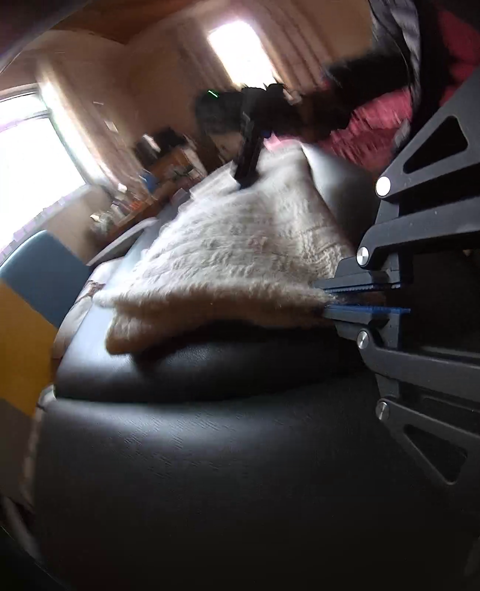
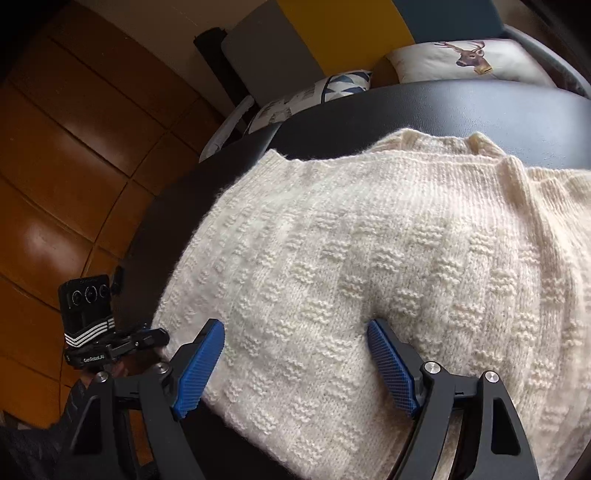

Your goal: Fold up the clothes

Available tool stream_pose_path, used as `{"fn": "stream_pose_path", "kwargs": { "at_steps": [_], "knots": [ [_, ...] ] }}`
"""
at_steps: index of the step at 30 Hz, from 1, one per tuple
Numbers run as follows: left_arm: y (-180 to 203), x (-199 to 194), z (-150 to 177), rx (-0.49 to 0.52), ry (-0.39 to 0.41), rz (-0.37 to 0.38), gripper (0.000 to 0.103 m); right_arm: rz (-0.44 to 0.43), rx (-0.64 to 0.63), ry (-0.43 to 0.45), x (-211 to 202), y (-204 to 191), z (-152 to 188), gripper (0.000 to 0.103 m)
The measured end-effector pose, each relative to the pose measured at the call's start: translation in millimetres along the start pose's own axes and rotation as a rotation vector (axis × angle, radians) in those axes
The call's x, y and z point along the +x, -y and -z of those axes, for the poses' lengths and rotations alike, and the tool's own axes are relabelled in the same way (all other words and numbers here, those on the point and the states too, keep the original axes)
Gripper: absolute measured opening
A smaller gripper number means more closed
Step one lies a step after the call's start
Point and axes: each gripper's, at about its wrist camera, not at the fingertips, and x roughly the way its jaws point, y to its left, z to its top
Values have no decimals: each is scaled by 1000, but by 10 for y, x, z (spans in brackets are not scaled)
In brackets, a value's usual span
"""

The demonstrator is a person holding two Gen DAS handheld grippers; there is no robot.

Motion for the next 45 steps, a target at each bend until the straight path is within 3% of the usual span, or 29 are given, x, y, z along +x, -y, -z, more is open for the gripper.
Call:
{"fn": "stream_pose_path", "kwargs": {
  "at_steps": [6, 9, 12, 15, 17, 24, 27, 30, 35, 39, 41, 45],
  "knots": [
    [260, -72, -77, -5, 39, -37, 10, 21, -22, 14, 28, -20, 37, 82],
    [558, -171, -159, 28, 130, -5, 17, -12, -8, 48, 19, 21, 60, 83],
    [923, 30, -255, 106, 115, -3, 19, -80, 35, 77, -100, 55, 82, 83],
    [1299, 363, -353, 192, 54, 2, 20, -141, 68, 100, -406, 147, 143, 83],
    [1591, 682, -382, 257, -4, 10, 20, -135, 64, 118, -719, 269, 266, 83],
    [2399, 1496, -310, 508, -154, 2, 21, 35, 206, 204, -1947, 1144, 1054, 94],
    [2568, 1689, -296, 570, -185, -17, 21, 45, 240, 206, -2061, 1410, 1305, 94],
    [2629, 1868, -396, 578, -203, -41, 21, -17, 236, 255, -2073, 1565, 1298, 94],
    [2530, 2094, -451, 548, -230, -76, 21, -133, 166, 262, -1858, 1691, 977, 94],
    [2455, 2087, -417, 543, -246, -71, 21, -276, 131, 143, -1606, 1738, 759, 95],
    [2414, 2119, -371, 545, -299, -76, 21, -367, 139, 49, -1477, 1765, 723, 97],
    [2312, 2124, -184, 526, -343, -65, 20, -606, 69, -63, -1527, 1559, 755, 97]
  ]
}}
